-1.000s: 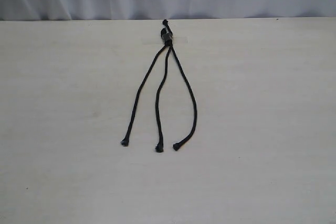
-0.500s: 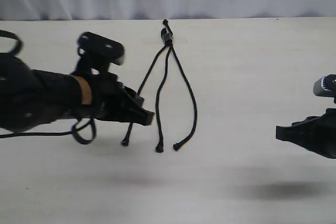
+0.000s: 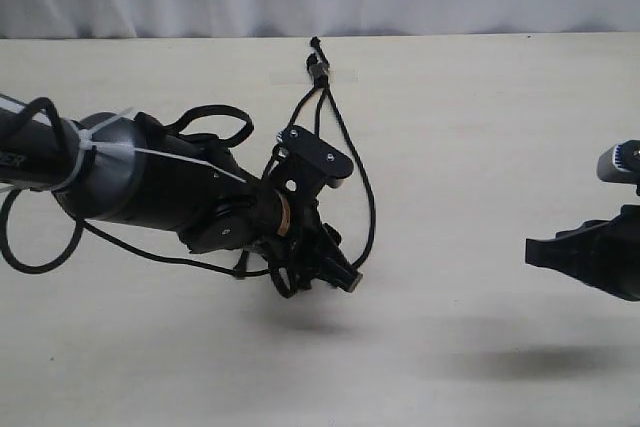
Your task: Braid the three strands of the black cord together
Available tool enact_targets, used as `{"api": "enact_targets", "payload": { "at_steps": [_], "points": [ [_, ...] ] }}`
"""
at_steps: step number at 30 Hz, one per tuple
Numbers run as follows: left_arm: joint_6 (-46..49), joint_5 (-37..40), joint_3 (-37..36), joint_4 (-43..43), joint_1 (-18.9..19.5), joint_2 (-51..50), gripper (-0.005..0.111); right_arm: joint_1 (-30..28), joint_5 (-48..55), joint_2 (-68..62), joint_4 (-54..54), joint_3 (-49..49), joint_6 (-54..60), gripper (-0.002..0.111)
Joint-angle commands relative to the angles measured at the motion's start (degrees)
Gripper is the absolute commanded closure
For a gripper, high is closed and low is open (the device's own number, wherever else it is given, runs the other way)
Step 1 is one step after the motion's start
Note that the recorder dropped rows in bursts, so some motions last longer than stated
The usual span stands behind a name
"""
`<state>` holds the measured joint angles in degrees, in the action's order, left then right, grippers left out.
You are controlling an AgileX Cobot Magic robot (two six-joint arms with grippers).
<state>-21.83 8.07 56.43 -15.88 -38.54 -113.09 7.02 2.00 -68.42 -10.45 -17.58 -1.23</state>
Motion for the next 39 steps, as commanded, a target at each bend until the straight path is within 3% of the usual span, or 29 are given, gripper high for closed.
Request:
{"api": "enact_targets", "payload": {
  "at_steps": [1, 4, 7, 9, 18, 23, 27, 31, 39],
  "points": [
    [-0.55, 1.17, 0.59, -1.0, -0.07, -1.22, 0.064, -0.22, -0.77, -0.09, 0.6, -0.27, 0.5, 0.104],
    [-0.55, 1.87, 0.59, -1.0, -0.07, -1.85, 0.065, -0.22, -0.83, -0.09, 0.6, -0.27, 0.5, 0.104],
    [-0.55, 2.59, 0.59, -1.08, -0.07, -3.56, 0.084, -0.22, -0.83, -0.09, 0.6, -0.27, 0.5, 0.104],
    [-0.55, 3.66, 0.59, -1.08, -0.07, -3.77, 0.107, -0.22, -1.12, -0.09, 0.6, -0.27, 0.5, 0.104],
    [-0.69, 16.53, 6.75, -8.13, 0.7, 4.48, 0.107, -0.22, -1.15, -0.09, 0.6, -0.27, 0.5, 0.104],
    [-0.69, 19.74, 6.98, -10.14, 5.48, 11.31, 0.107, -0.22, -1.15, -0.09, 0.6, -0.27, 0.5, 0.104],
    [-0.69, 22.86, 6.98, -10.13, 11.63, 13.58, 0.107, -0.22, -1.66, -0.09, 0.6, -0.27, 0.5, 0.104],
    [-0.79, 20.72, 5.57, -9.96, 16.66, 13.47, 0.107, -0.22, -1.66, -0.09, 0.6, -0.27, 0.5, 0.104],
    [-0.92, 5.36, -4.01, -9.96, 24.15, 13.47, 0.107, -0.22, -1.66, -0.09, 0.6, -0.27, 0.5, 0.104]
  ]
}}
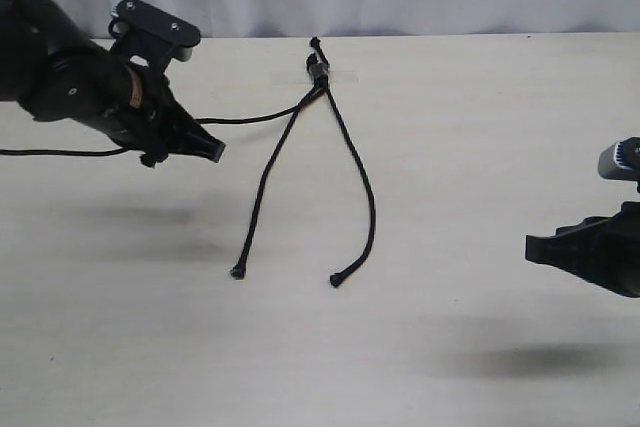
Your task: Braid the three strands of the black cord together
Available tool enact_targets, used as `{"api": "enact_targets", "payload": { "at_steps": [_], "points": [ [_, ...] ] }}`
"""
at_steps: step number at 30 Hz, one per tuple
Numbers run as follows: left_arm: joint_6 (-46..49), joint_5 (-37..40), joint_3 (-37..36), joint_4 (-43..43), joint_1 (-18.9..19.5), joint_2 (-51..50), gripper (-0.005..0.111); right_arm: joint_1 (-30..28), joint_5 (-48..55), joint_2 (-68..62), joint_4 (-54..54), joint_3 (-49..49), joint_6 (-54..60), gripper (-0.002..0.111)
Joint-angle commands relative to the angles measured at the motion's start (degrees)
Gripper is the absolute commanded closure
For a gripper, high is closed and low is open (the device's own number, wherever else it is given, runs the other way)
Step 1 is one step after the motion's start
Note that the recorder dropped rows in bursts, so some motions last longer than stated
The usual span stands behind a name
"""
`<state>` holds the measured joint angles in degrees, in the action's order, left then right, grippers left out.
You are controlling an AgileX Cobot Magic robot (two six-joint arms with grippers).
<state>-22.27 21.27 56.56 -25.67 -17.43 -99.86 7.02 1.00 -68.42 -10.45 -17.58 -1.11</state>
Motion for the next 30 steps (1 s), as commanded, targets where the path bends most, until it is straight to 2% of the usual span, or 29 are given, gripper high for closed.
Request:
{"api": "enact_targets", "payload": {
  "at_steps": [1, 6, 9, 11, 18, 22, 24, 27, 30],
  "points": [
    [-0.49, -8.99, -4.93, -0.17, 3.61, 0.23, 0.107, -0.22, -0.66, -0.09, 0.6, -0.27, 0.37, 0.104],
    [-0.49, -12.97, -7.89, -0.17, 6.06, -0.73, 0.107, -0.22, -0.66, -0.09, 0.6, -0.27, 0.37, 0.104],
    [-0.49, -12.25, -8.13, 0.81, 6.33, -3.22, 0.106, -0.22, -0.66, -0.09, 0.6, -0.27, 0.37, 0.104],
    [-0.49, -12.14, -8.13, 1.79, 6.33, -4.9, 0.101, -0.22, -0.66, -0.09, 0.6, -0.27, 0.37, 0.104],
    [-0.49, -8.74, -8.13, 5.49, 6.33, -7.82, 0.07, -0.22, -1.74, -0.09, 0.7, -0.38, 0.37, 0.104],
    [-0.49, -8.03, -8.13, 6.03, 6.33, -7.7, 0.064, -0.22, -2.65, -0.09, 0.7, -0.65, 0.37, 0.104],
    [-0.49, -5.24, -7.01, 6.03, 6.33, -7.7, 0.063, 0.16, -0.69, -0.09, 0.7, -1.98, 0.26, 0.103],
    [-0.49, 0.84, -4.29, 6.03, 6.33, -6.22, 0.063, 4.49, 2.38, -0.23, 0.7, -5.31, 0.26, 0.095],
    [-0.32, 1.84, -3.64, 6.03, 6.33, -2.55, 0.064, 11.48, 5.28, -1.46, 0.7, -10.5, 0.26, 0.081]
  ]
}}
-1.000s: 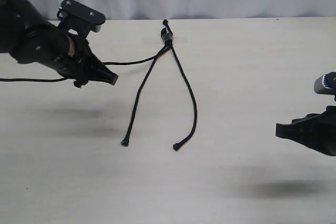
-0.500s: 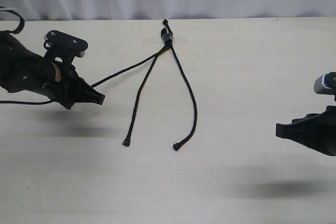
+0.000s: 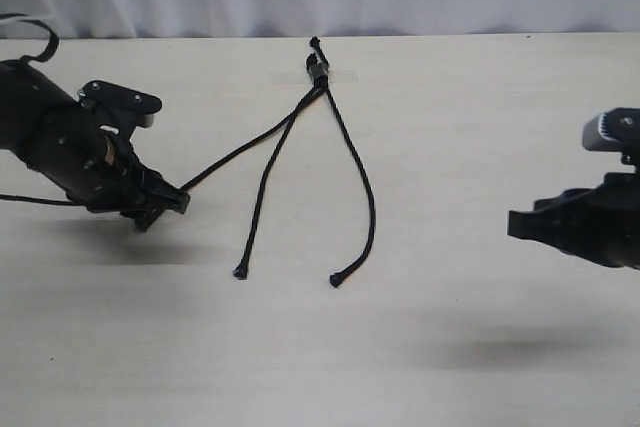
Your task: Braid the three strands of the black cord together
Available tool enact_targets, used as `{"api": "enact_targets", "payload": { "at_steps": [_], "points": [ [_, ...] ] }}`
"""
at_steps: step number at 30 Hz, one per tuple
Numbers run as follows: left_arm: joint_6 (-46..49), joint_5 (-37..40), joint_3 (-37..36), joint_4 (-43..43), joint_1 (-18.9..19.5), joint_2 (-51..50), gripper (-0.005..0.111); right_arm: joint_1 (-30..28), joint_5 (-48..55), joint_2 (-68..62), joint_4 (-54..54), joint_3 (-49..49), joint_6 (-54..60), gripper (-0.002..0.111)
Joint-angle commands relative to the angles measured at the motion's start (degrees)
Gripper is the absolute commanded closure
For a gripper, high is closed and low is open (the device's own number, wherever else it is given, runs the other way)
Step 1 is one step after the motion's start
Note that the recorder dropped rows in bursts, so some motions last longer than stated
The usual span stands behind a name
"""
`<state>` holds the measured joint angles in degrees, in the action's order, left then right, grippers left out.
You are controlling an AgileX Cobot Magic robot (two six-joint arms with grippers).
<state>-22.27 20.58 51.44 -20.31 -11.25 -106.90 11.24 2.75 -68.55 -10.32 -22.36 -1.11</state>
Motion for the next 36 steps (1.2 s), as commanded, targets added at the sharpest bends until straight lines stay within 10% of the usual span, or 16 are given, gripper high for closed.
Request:
{"api": "enact_targets", "payload": {
  "at_steps": [1, 10, 24, 36],
  "points": [
    [0.05, 2.13, 1.36, 0.67, 0.15, 6.3, 0.064, 9.82, 4.76, -2.27, 0.57, -7.85, 0.26, 0.076],
    [2.44, 3.46, 1.27, -0.01, 0.15, 20.81, 0.107, 26.74, 13.73, -19.26, 0.57, -27.15, 0.26, 0.064],
    [2.45, -8.17, -6.35, -0.14, 0.15, 30.69, 0.107, 34.21, 32.25, -51.82, 7.75, -60.71, -6.07, 0.065],
    [2.55, -8.05, -6.35, -0.14, 0.15, 30.93, 0.107, 34.09, 32.59, -58.75, 17.46, -64.2, -15.24, 0.065]
  ]
}}
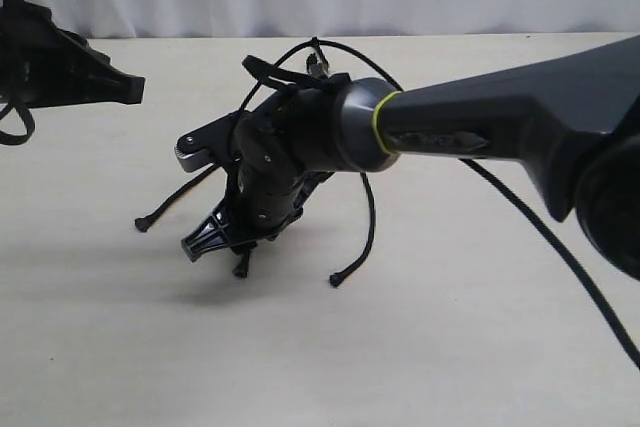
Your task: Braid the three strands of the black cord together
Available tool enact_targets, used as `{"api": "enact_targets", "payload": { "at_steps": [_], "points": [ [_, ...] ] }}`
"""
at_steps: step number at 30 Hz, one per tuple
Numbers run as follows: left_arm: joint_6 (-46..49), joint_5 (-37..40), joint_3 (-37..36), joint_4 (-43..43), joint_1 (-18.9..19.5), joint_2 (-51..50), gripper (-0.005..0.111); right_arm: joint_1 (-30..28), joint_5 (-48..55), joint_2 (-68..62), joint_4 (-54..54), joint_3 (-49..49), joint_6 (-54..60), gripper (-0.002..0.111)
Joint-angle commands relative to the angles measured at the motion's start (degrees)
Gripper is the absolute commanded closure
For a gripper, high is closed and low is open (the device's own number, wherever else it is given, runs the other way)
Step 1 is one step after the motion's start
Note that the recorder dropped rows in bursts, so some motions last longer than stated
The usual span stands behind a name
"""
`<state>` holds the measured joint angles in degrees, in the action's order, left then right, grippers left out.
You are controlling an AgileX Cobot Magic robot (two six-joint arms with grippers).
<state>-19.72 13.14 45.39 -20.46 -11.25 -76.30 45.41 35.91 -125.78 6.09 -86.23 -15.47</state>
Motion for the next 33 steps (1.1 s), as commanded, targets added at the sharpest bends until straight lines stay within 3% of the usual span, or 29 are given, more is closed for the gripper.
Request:
{"api": "enact_targets", "payload": {
  "at_steps": [1, 3, 4, 5, 6, 16, 20, 23, 27, 33],
  "points": [
    [0.01, -0.61, -0.29, 0.01, 0.15, 0.33, 0.107, -0.08, -0.57, -1.8, 0.8, -0.32, -0.88, 0.066],
    [0.01, -0.61, -0.29, 0.01, 0.15, 0.33, 0.107, -0.08, -0.46, -2.06, 0.79, -0.32, -0.88, 0.075],
    [0.01, -0.61, -0.29, 0.01, 0.15, 0.33, 0.107, -0.08, -0.21, -2.18, 0.79, -0.32, -0.88, 0.083],
    [0.01, -0.61, -0.29, 0.01, 0.15, 0.33, 0.107, -0.08, 0.61, -2.18, 0.79, -0.32, 0.32, 0.102],
    [0.01, -0.61, -0.29, 0.01, 0.15, 0.33, 0.107, -0.08, 1.02, -1.92, 0.79, -0.32, 1.25, 0.104],
    [-0.01, 0.11, -0.29, 0.01, 0.15, 0.33, 0.107, -3.89, 14.56, 12.24, 12.06, -0.32, 3.27, 0.104],
    [-0.01, 0.2, -0.29, 0.13, 0.15, 0.33, 0.107, -11.43, 19.92, 16.82, 19.71, -0.22, 3.27, 0.104],
    [-0.01, 0.2, -0.29, 0.13, 0.15, 0.33, 0.107, -16.4, 18.96, 16.58, 19.7, -0.22, 3.27, 0.104],
    [-0.01, 0.2, -0.29, 0.13, 0.15, 0.33, 0.107, -22.53, 9.38, 15.26, 18.46, 4.82, 3.01, 0.104],
    [-0.01, 0.22, -0.29, 0.42, 0.15, 0.33, 0.107, -26.06, 4.69, 10.85, 18.15, 10.3, 2.51, 0.104]
  ]
}}
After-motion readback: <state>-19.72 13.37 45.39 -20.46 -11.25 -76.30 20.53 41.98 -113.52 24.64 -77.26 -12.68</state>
